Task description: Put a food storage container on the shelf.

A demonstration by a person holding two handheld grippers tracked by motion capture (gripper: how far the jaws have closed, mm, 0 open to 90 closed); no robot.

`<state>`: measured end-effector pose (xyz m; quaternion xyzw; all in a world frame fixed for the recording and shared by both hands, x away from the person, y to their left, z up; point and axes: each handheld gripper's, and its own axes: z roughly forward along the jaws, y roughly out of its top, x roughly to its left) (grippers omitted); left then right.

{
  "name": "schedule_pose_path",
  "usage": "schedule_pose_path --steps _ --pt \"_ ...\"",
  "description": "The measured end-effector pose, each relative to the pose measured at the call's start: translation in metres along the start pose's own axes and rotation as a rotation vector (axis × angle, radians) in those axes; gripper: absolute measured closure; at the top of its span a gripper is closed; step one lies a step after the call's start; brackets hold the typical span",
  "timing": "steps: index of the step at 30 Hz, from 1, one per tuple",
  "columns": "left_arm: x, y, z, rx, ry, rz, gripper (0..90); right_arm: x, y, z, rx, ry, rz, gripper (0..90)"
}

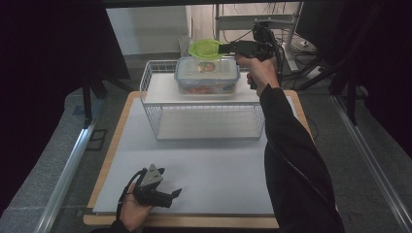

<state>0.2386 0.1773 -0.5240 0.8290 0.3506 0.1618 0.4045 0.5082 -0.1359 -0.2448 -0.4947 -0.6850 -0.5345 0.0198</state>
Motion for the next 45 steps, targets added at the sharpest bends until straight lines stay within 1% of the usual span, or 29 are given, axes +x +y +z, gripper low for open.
schedule_pose_path --steps 4,5,6,12,15,17,20,24,28,33,34,35,41,45 --pt "0.000 0.000 0.000 0.001 0.001 0.001 6.3 0.000 -0.006 -0.004 0.011 0.016 -0.052 11.7" --pt "0.000 0.000 0.000 0.001 0.001 0.001 6.3 0.000 -0.006 -0.004 0.011 0.016 -0.052 11.7" --pt "0.000 0.000 0.000 0.003 0.002 0.003 6.3 0.000 -0.010 -0.007 0.013 0.020 -0.083 10.9" --pt "-0.001 0.000 0.001 0.004 0.003 0.003 6.3 -0.003 -0.022 -0.014 0.014 0.022 -0.139 10.2" --pt "-0.001 0.000 0.001 0.003 0.003 0.002 6.3 -0.005 -0.029 -0.019 0.016 0.015 -0.168 10.1" --pt "-0.001 0.000 0.001 0.003 0.003 0.001 6.3 -0.006 -0.033 -0.022 0.015 0.016 -0.178 10.0" --pt "-0.001 0.000 0.001 0.001 0.002 0.001 6.3 -0.008 -0.040 -0.026 0.012 0.035 -0.174 10.0" --pt "-0.001 0.000 0.001 0.000 0.000 -0.002 6.2 -0.011 -0.052 -0.031 0.018 0.039 -0.191 9.7" --pt "-0.001 0.000 0.002 0.000 0.000 -0.002 6.2 -0.013 -0.066 -0.036 0.025 0.025 -0.219 9.6" --pt "-0.001 0.000 0.002 0.002 0.000 0.001 6.2 -0.016 -0.083 -0.039 0.034 0.024 -0.252 9.3" --pt "-0.001 0.000 0.002 0.002 0.000 0.001 6.2 -0.016 -0.083 -0.039 0.034 0.024 -0.252 9.3" --pt "-0.001 0.000 0.002 0.002 0.000 0.000 6.2 -0.017 -0.090 -0.040 0.038 0.019 -0.270 8.9" --pt "-0.001 0.000 0.002 0.004 0.000 0.000 6.2 -0.018 -0.109 -0.043 0.047 -0.011 -0.330 7.5" --pt "-0.002 0.000 0.003 0.005 0.002 0.004 6.2 -0.020 -0.123 -0.046 0.047 -0.015 -0.359 6.8"
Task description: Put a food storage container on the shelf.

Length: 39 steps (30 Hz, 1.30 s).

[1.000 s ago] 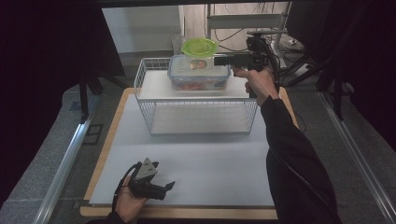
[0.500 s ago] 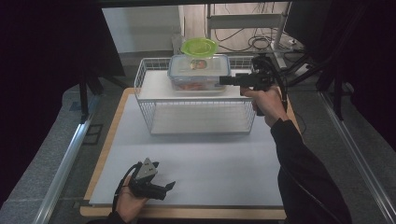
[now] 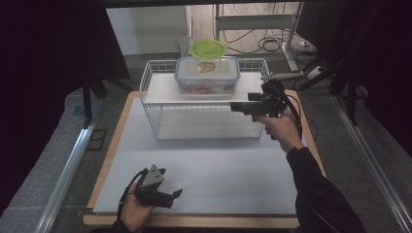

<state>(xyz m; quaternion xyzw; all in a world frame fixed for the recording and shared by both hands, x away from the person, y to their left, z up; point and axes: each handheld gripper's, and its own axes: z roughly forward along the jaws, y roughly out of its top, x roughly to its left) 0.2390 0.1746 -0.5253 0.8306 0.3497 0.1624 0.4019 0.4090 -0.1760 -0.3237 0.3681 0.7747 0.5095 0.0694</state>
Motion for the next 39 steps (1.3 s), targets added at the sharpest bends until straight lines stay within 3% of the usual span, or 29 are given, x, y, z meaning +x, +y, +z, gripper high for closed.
schedule_pose_path --steps 9,18,31,39 --pt "-0.001 0.000 0.001 0.000 0.000 -0.002 6.2 0.005 -0.038 -0.003 0.014 -0.023 -0.059 5.6" --pt "-0.001 0.000 0.000 0.003 0.000 0.000 6.2 0.011 -0.078 -0.003 0.066 -0.050 -0.119 1.6" --pt "0.000 0.000 0.000 0.002 -0.005 -0.005 6.2 0.017 -0.129 -0.010 0.095 -0.091 -0.160 0.0" --pt "0.000 -0.001 0.001 0.001 -0.008 -0.008 6.1 0.018 -0.171 -0.012 0.104 -0.149 -0.168 0.0"
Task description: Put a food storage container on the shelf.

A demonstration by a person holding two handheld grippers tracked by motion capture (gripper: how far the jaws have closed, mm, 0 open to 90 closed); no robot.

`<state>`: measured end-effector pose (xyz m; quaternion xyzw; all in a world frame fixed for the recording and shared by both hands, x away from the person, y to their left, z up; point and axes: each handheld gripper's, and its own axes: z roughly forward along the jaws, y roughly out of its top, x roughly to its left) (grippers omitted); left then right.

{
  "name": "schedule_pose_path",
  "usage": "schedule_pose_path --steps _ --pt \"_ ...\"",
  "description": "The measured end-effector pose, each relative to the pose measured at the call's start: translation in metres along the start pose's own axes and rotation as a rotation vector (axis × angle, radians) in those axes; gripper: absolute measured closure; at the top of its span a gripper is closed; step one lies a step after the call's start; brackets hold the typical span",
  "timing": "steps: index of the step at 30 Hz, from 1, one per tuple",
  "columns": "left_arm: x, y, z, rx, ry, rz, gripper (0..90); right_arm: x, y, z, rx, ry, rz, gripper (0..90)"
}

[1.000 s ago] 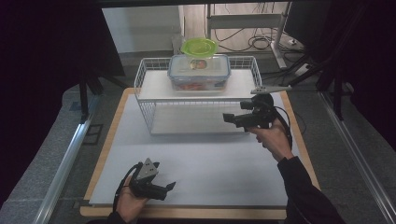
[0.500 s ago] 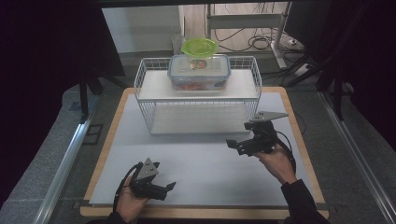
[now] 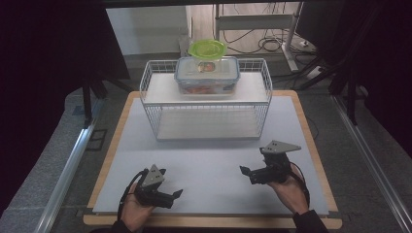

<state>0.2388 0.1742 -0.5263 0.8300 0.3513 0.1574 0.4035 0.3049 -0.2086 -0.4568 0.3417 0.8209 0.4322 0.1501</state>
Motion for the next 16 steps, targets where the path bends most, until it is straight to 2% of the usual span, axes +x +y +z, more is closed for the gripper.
schedule_pose_path --steps 3,7,10,13,16 --pt "0.000 0.000 0.000 0.002 -0.001 0.002 6.1 0.003 -0.016 0.002 0.018 -0.021 -0.005 0.0" --pt "0.000 0.000 0.001 0.004 -0.003 0.006 6.0 0.008 -0.035 0.006 0.072 -0.024 0.010 0.0" --pt "-0.001 0.000 0.001 0.007 -0.005 0.009 5.9 0.011 -0.046 0.011 0.121 -0.030 0.001 0.0" --pt "-0.001 0.000 0.002 0.008 -0.007 0.010 5.9 0.012 -0.053 0.016 0.169 -0.047 -0.014 0.0" --pt "-0.001 0.000 0.001 0.006 -0.006 0.009 5.8 0.011 -0.054 0.018 0.171 -0.059 -0.015 0.0"
